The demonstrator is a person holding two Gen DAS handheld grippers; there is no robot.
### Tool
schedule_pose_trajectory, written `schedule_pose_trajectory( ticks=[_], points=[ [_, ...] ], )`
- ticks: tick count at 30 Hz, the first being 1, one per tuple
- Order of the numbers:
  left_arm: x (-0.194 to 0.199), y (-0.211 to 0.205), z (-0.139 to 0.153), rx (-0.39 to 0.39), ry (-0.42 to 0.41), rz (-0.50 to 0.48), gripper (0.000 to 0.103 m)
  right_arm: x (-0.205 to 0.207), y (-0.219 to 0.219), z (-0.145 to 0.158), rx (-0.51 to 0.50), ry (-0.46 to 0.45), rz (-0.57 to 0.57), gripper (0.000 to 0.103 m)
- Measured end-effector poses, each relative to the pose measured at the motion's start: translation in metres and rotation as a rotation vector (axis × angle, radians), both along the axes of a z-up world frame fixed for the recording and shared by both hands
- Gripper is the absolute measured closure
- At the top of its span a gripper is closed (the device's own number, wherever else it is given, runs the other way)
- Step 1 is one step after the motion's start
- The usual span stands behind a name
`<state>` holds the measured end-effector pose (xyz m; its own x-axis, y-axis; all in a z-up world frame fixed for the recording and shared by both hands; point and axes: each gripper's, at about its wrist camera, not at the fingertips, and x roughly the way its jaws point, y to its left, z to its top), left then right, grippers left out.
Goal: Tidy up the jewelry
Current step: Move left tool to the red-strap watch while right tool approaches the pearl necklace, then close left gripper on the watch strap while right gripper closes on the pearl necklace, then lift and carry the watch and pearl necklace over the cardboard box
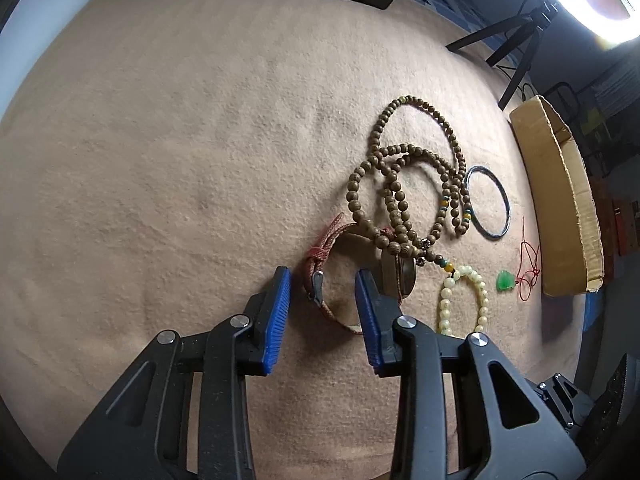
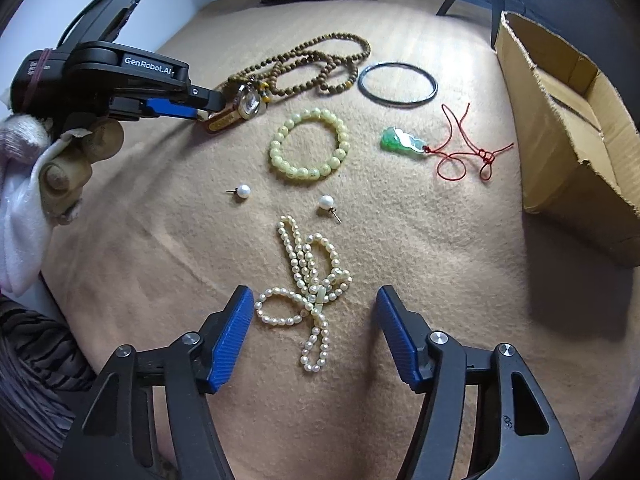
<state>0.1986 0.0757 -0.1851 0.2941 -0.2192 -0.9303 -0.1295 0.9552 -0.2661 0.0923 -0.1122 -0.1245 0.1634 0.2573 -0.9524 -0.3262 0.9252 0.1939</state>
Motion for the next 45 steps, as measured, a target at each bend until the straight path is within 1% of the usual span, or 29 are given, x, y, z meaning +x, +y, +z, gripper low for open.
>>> schedule_pose_trajectory(
  ticks=[2,4,6,8,10,11,12,13,15,16,18,25,30,35,38,45],
  points=[
    [0.002,-0.003,-0.002,0.004,0.001,-0.007,0.071,0.001,0.002,-0.002,-0.017,-0.004,0.013,0.041],
    [0.003,-0.005,-0.004,0.012,0.006,-0.014,0.075,0.002,0.007,-0.004,-0.041,-0.014,0.032,0.043],
    [0.006,-0.005,-0.008,0.033,0.018,-0.016,0.085,0.001,0.013,-0.006,-0.078,-0.030,0.064,0.044],
    [0.008,-0.002,-0.009,0.025,0.023,-0.004,0.090,0.000,0.020,-0.008,-0.113,-0.044,0.094,0.045],
    [0.009,0.000,-0.011,0.016,0.026,0.002,0.092,-0.003,0.028,-0.008,-0.137,-0.062,0.140,0.051],
    [0.009,0.001,-0.011,0.013,0.027,0.004,0.093,-0.004,0.031,-0.008,-0.140,-0.066,0.156,0.057],
    [0.009,0.001,-0.011,0.014,0.026,0.004,0.093,-0.005,0.033,-0.007,-0.138,-0.067,0.167,0.065],
    [0.009,0.001,-0.011,0.018,0.025,0.003,0.094,-0.005,0.034,-0.007,-0.133,-0.066,0.176,0.069],
    [0.008,-0.001,-0.010,0.033,0.020,-0.005,0.095,-0.005,0.034,-0.006,-0.118,-0.058,0.183,0.085],
    [0.006,-0.001,-0.010,0.037,0.019,-0.006,0.095,-0.004,0.034,-0.007,-0.115,-0.054,0.180,0.090],
    [0.000,0.004,-0.008,0.035,0.019,-0.008,0.096,-0.008,0.032,-0.004,-0.106,-0.046,0.177,0.093],
    [-0.020,0.012,0.000,0.048,0.004,-0.013,0.096,-0.003,0.021,-0.001,-0.062,-0.032,0.136,0.094],
    [-0.032,0.016,0.015,0.039,-0.022,-0.006,0.096,-0.001,0.013,0.008,-0.031,-0.047,0.099,0.094],
    [-0.040,0.010,0.039,0.024,-0.083,0.003,0.096,0.005,0.007,0.028,-0.001,-0.092,0.059,0.097],
    [-0.044,0.001,0.054,0.027,-0.124,-0.017,0.096,0.012,0.004,0.041,0.020,-0.120,0.037,0.097],
    [-0.044,-0.026,0.073,0.006,-0.174,-0.060,0.096,0.021,-0.012,0.068,0.065,-0.182,-0.021,0.097]
  ],
)
